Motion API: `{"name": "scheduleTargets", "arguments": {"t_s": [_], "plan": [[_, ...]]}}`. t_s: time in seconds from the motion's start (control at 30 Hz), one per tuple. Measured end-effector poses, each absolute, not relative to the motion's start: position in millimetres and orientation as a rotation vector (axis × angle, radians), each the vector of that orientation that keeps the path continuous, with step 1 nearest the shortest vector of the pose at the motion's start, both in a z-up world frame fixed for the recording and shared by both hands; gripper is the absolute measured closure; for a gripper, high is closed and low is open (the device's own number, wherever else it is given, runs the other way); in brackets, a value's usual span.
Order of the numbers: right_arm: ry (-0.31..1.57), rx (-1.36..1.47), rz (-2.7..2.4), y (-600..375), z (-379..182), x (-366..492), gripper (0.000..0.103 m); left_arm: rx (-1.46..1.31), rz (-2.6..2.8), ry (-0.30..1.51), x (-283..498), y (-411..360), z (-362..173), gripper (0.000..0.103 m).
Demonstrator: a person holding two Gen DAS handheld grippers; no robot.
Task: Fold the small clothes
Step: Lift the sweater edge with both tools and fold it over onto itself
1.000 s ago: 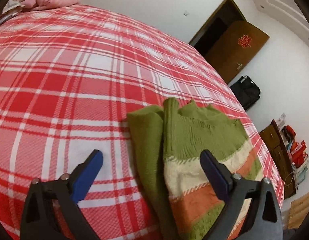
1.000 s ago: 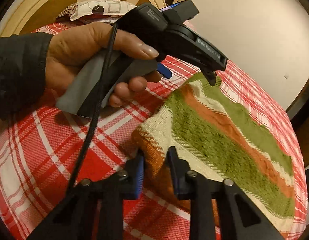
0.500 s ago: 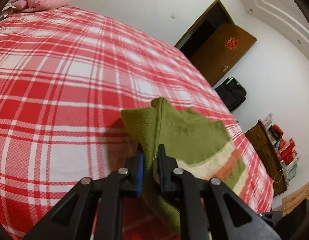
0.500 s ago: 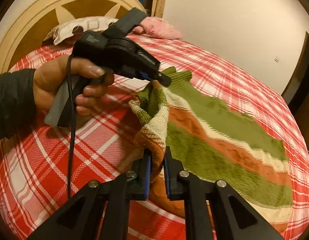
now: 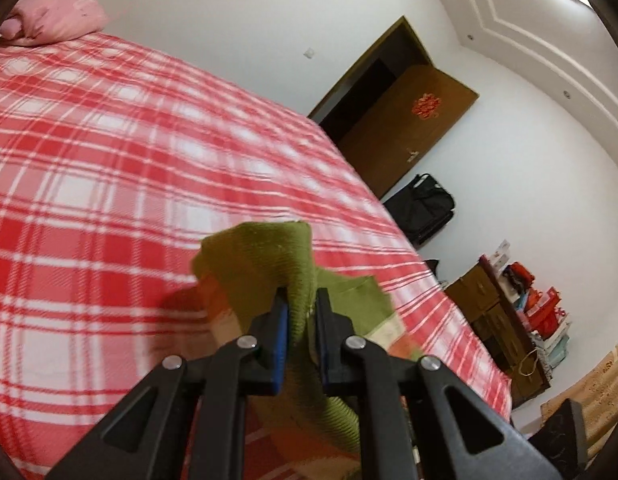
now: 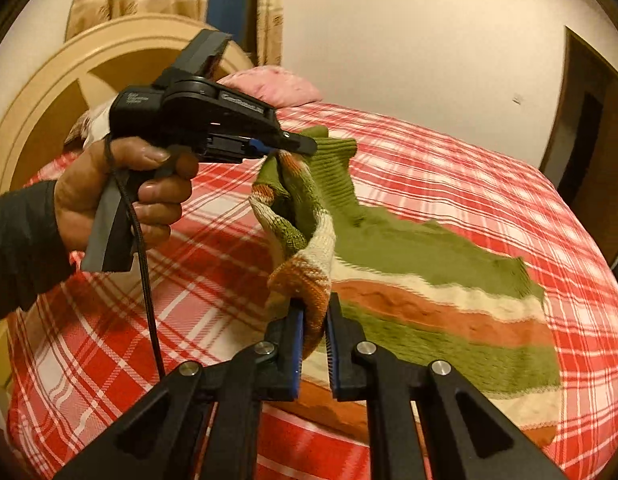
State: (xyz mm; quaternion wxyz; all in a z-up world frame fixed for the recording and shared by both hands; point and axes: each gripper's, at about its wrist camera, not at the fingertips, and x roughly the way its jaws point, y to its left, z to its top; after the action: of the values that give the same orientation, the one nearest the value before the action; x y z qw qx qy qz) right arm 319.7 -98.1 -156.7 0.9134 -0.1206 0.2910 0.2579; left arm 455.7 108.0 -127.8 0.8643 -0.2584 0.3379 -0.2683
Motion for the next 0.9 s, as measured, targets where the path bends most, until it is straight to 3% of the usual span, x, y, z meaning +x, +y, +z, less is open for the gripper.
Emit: {"name": "scheduleTargets", "arguments": {"t_s": [0.9], "plan": [[0.657,0.058,0.367,-274.2,-157.2,319.2,0.097,-0.389,-0.764,0.801,498.5,-100.0,-112.9,0.091]]}}
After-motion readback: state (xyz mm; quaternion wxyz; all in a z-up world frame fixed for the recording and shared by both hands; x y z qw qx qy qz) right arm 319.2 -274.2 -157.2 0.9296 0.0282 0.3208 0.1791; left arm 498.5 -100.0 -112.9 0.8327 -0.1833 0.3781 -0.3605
